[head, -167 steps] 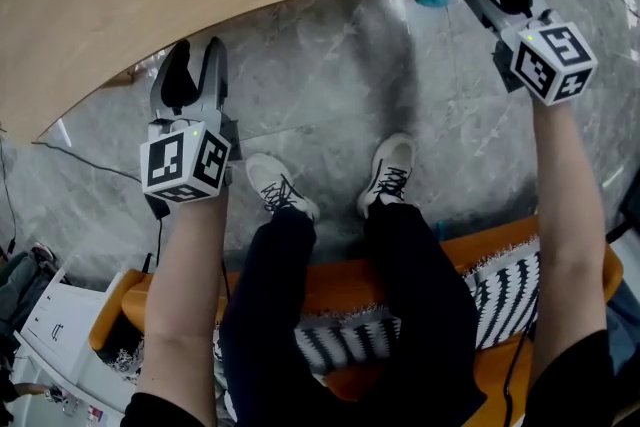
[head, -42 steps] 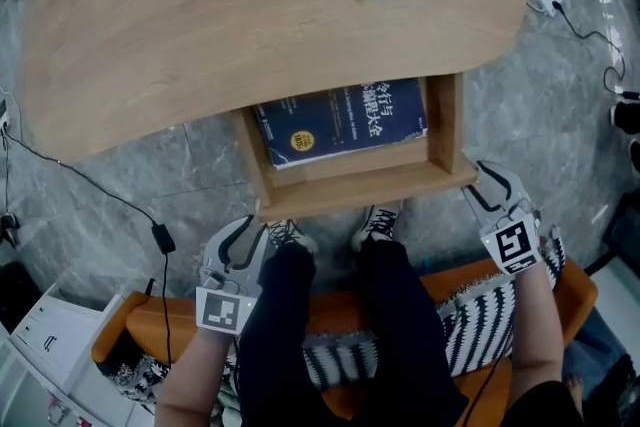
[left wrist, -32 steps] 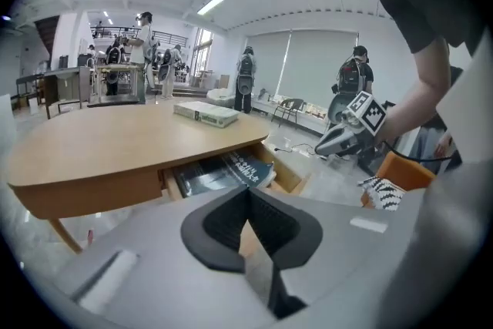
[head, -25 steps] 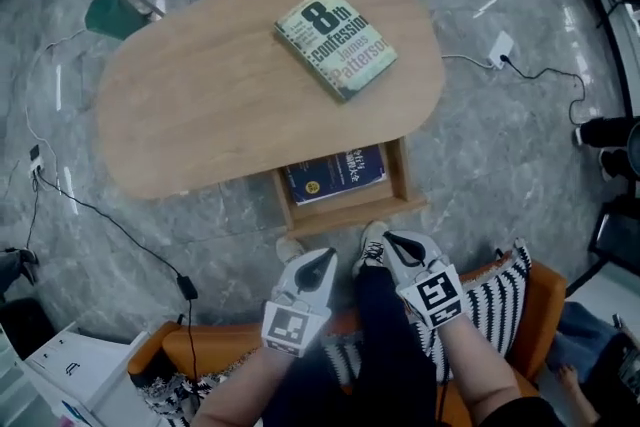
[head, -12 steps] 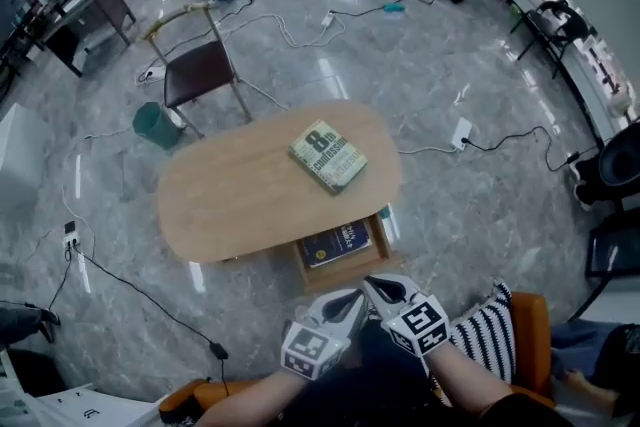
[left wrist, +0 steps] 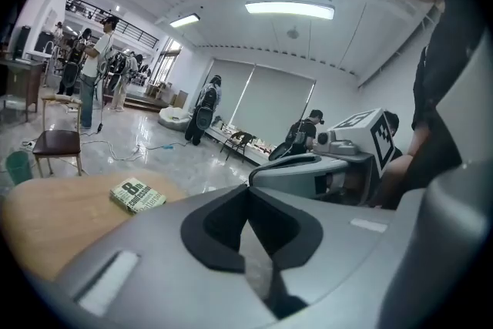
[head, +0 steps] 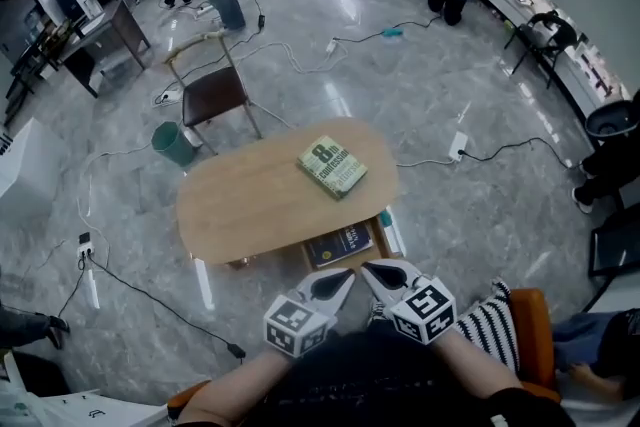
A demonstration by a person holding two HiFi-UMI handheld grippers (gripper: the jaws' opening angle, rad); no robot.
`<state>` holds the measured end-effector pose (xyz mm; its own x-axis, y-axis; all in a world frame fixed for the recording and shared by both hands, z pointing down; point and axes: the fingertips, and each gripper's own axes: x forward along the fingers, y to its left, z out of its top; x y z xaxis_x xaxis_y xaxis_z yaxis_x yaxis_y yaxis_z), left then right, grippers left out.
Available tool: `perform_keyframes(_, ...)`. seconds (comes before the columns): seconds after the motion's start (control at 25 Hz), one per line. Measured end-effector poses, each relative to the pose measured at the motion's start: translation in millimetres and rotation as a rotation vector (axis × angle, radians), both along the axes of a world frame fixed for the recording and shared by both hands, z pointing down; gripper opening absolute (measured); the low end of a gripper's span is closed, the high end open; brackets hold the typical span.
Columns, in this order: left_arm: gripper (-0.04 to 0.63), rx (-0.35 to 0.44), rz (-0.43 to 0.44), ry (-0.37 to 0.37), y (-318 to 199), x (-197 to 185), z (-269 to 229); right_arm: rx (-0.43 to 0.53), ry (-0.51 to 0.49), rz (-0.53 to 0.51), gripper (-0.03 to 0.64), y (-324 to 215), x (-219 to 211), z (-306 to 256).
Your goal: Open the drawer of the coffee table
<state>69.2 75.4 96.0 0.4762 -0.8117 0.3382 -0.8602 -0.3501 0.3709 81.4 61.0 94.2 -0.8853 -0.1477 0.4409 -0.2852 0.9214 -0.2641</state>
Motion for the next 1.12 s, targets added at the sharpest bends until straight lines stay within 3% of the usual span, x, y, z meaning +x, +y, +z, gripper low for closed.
perform_keyframes(0.32,0.005,0.036,0.019,-0.017,6,-6,-15,-0.004,0.001,-0.039,0.002,12,4,-15)
perform_keyframes(1.12,0.005,0.007,0.010,-0.002,-9,-7,-25,-0.035,-0.003,-0.083,0.002,1,0,-11)
